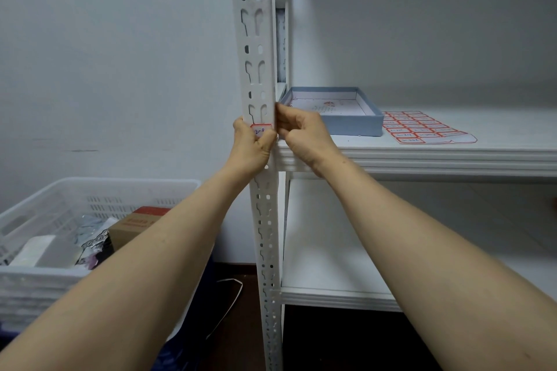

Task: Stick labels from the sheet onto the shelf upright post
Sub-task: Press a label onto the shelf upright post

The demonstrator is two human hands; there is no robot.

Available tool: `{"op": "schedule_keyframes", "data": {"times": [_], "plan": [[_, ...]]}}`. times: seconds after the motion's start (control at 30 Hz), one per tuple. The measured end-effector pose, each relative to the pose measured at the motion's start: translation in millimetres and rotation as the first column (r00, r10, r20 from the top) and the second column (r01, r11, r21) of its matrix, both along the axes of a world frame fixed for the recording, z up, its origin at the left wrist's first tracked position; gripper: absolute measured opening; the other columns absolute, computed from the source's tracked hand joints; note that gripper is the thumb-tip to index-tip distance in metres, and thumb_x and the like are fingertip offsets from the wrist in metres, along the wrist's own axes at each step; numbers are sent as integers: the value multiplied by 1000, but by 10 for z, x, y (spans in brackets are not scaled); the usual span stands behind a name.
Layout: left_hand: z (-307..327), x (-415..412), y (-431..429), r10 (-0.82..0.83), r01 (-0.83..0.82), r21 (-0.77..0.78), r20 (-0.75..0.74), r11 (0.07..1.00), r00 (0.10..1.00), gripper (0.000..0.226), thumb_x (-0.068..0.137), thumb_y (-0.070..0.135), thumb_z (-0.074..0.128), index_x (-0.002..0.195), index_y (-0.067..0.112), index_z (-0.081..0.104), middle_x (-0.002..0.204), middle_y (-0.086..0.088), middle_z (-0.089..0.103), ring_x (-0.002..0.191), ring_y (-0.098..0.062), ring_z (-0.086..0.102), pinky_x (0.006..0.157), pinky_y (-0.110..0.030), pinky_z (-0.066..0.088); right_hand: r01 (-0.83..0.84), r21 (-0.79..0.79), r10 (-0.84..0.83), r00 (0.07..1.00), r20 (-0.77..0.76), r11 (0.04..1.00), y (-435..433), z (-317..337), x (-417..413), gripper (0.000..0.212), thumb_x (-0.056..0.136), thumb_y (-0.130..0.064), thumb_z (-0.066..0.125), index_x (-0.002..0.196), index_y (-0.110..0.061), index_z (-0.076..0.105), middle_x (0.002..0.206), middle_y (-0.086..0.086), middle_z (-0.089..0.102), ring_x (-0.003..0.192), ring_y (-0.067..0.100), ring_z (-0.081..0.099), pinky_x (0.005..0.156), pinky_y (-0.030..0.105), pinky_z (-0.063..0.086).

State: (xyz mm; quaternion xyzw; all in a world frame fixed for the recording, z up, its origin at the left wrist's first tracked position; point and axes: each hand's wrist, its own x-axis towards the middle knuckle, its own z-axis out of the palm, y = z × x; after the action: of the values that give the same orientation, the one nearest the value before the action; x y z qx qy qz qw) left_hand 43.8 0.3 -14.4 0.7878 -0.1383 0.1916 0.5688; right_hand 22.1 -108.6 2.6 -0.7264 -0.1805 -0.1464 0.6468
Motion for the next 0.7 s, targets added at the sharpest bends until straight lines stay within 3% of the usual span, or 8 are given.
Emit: {"op": "schedule_keyframes", "data": {"times": [0.17,0.33,0.5,0.63,0.7], "plan": [[3,-14,34,-27,27,17,7,999,1000,37,95,10,45,124,-5,28,91,5,41,77,0,42,55,3,35,-19,5,19,1000,6,1000,1,4,11,61,75,27,41,128,-1,54,121,12,63,108,12,60,98,27,47],[7,1,20,12,-11,-16,2,1000,1000,39,92,15,51,122,-3,34,89,8,39,85,-8,47,65,-11,40,-16,0,16,1000,9,1000,-5,-4,21,62,74,26,40,127,-3,55,121,12,64,110,14,60,99,30,47],[-3,-2,-14,4,-3,-25,9,1000,1000,34,93,13,49,119,0,31,105,-6,43,83,-6,47,59,-4,40,-4,4,4,1000,3,1000,-8,-21,54,62,74,25,42,127,-4,56,121,10,64,113,17,60,102,37,46],[0,-17,-11,-8,8,-30,11,1000,1000,37,93,10,48,123,-3,29,109,-7,41,93,-11,46,71,-15,40,-4,-4,4,1000,-4,1000,-11,-33,71,62,75,24,43,129,-4,55,123,11,63,115,18,59,102,38,46],[6,-33,-10,-19,19,-17,8,1000,1000,35,93,9,48,121,-2,30,108,-7,41,90,-10,46,67,-10,40,-6,-4,6,1000,-2,1000,-7,-33,71,62,74,25,42,128,-4,55,123,11,63,115,18,59,102,37,46]]}}
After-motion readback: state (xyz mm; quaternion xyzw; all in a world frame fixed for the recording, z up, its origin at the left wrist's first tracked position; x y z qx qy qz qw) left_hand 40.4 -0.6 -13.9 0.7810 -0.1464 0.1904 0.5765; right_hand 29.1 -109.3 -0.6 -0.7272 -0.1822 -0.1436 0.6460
